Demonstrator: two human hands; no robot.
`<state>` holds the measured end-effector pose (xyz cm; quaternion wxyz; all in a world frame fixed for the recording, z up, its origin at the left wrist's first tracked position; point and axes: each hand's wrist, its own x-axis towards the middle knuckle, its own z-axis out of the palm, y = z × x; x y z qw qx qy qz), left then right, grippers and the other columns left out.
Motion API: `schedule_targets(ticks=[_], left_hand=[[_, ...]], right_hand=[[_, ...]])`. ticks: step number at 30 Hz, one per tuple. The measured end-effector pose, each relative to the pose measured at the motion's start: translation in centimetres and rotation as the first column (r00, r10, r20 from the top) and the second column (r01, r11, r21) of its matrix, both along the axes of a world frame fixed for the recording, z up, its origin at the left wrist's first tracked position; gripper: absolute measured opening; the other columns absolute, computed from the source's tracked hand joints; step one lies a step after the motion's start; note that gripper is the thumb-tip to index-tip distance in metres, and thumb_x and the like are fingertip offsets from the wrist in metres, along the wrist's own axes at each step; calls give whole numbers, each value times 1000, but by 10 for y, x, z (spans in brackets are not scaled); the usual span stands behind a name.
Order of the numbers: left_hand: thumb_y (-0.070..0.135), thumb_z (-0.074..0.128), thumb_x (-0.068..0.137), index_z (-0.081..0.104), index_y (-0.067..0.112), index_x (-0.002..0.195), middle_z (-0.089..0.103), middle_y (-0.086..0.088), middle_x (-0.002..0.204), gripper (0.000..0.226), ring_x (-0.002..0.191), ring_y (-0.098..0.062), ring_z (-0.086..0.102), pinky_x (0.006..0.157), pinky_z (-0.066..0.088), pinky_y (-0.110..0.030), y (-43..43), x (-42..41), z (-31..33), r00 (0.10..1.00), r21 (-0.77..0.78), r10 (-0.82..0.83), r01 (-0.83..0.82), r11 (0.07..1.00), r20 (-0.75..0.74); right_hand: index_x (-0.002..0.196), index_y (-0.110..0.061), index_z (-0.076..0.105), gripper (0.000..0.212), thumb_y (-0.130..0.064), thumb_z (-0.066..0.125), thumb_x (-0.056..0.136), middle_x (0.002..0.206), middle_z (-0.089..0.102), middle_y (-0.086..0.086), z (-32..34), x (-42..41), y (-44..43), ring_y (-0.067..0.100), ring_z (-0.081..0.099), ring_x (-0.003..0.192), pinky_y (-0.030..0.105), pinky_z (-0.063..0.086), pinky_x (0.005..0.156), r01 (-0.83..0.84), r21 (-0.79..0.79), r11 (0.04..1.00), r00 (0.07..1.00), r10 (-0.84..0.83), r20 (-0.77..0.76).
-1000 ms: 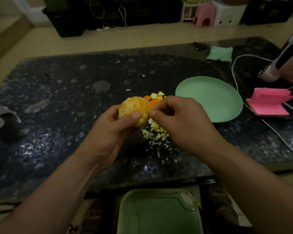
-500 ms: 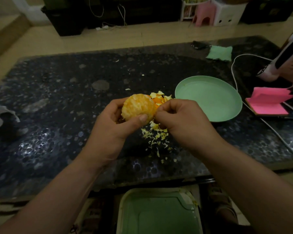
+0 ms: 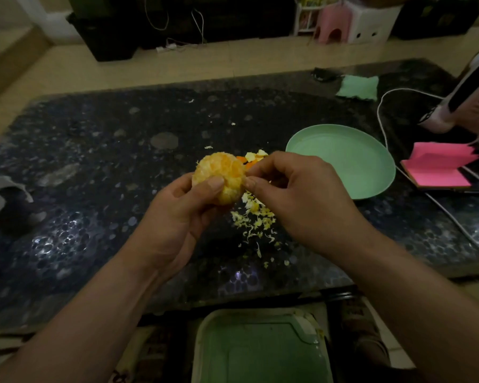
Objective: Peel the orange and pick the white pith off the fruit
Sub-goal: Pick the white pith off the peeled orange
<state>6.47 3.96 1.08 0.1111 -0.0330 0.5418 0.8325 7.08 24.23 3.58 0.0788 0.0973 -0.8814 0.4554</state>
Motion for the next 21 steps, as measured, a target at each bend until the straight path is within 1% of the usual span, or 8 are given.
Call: schedule_targets(ticks=[2, 6, 8, 11, 16, 18, 19, 21], left_hand=[[23, 73, 86, 66, 0, 130, 75, -16, 126, 50, 112, -23, 74, 88, 61, -28, 0, 1, 0, 1000, -28, -7, 7, 1000, -8], [21, 74, 84, 66, 1, 129, 75, -16, 125, 50, 111, -24, 74, 87, 60, -27, 3, 3, -1, 1000, -60, -5, 4, 998, -29], [20, 73, 85, 65, -1, 130, 74, -17, 127, 51, 112, -25, 73, 88, 60, -27, 4, 4, -2, 999, -48, -13, 11, 999, -29], [20, 71, 86, 65, -3, 131, 74, -18, 126, 51, 110, -24, 73, 89, 61, -28, 5, 3, -1, 999, -15, -36, 36, 999, -16], [23, 70, 88, 71, 0, 124, 73, -19, 130, 43, 116, -27, 72, 93, 62, -33, 3, 3, 2, 996, 77, -78, 74, 994, 41], [26, 83, 84, 78, 4, 119, 71, -20, 133, 42, 121, -30, 71, 92, 62, -33, 1, 3, 4, 992, 139, -111, 103, 985, 55], [30, 91, 78, 80, 6, 118, 70, -20, 135, 47, 124, -31, 69, 92, 61, -33, 0, 3, 5, 990, 164, -135, 126, 978, 48], [36, 97, 68, 80, 9, 120, 68, -21, 138, 61, 125, -34, 69, 91, 61, -33, -2, 4, 6, 986, 200, -163, 152, 968, 42]], right_hand=[[102, -29, 78, 8, -34, 75, 97, 83, 71, -17, -1, 0, 1, 0, 66, 79, 14, 50, 68, 3, 35, 999, 1000, -3, -19], [92, -26, 75, 5, -26, 72, 97, 80, 71, -12, -3, 0, 0, 5, 66, 75, 35, 58, 72, -6, 81, 997, 998, 10, -57], [88, -25, 72, 7, -24, 72, 95, 76, 69, -11, -3, 0, -1, 8, 64, 72, 41, 57, 69, -7, 83, 997, 997, 14, -76], [85, -25, 70, 7, -22, 72, 92, 74, 66, -11, -1, 0, -1, 8, 62, 71, 39, 56, 67, -8, 72, 997, 995, 15, -96], [85, -26, 69, 8, -21, 72, 90, 72, 65, -14, -3, -2, 0, 6, 62, 69, 23, 51, 62, 15, 16, 1000, 996, -14, -84], [83, -27, 68, 9, -22, 72, 90, 73, 65, -15, -4, -3, 1, 5, 64, 70, 18, 48, 61, 37, 9, 999, 996, -37, -80], [83, -27, 68, 10, -23, 72, 91, 73, 66, -16, -4, -4, 2, 6, 64, 71, 17, 47, 61, 48, 3, 999, 996, -47, -79], [85, -28, 68, 11, -24, 70, 95, 74, 67, -14, -4, -5, 3, 7, 65, 71, 19, 48, 60, 57, -11, 998, 995, -58, -81]])
